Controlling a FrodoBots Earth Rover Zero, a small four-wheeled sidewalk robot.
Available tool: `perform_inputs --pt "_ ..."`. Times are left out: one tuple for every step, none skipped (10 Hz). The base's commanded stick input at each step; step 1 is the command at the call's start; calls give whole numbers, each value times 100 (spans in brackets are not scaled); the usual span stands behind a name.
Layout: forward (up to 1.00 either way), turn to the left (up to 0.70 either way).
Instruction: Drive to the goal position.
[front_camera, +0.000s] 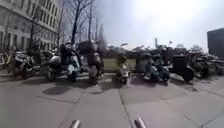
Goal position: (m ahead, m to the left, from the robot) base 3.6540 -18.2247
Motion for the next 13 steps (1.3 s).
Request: perform_inputs --pt "0 -45" --pt "0 -45" --pt "0 -45" --pt "0 -45" --pt "0 -45" --pt "0 -45" --pt "0 -45" --pt "0 -45" --pt "0 -45" --pt "0 -45" --pt "0 -45" --pt "0 -45" --pt "0 -45"
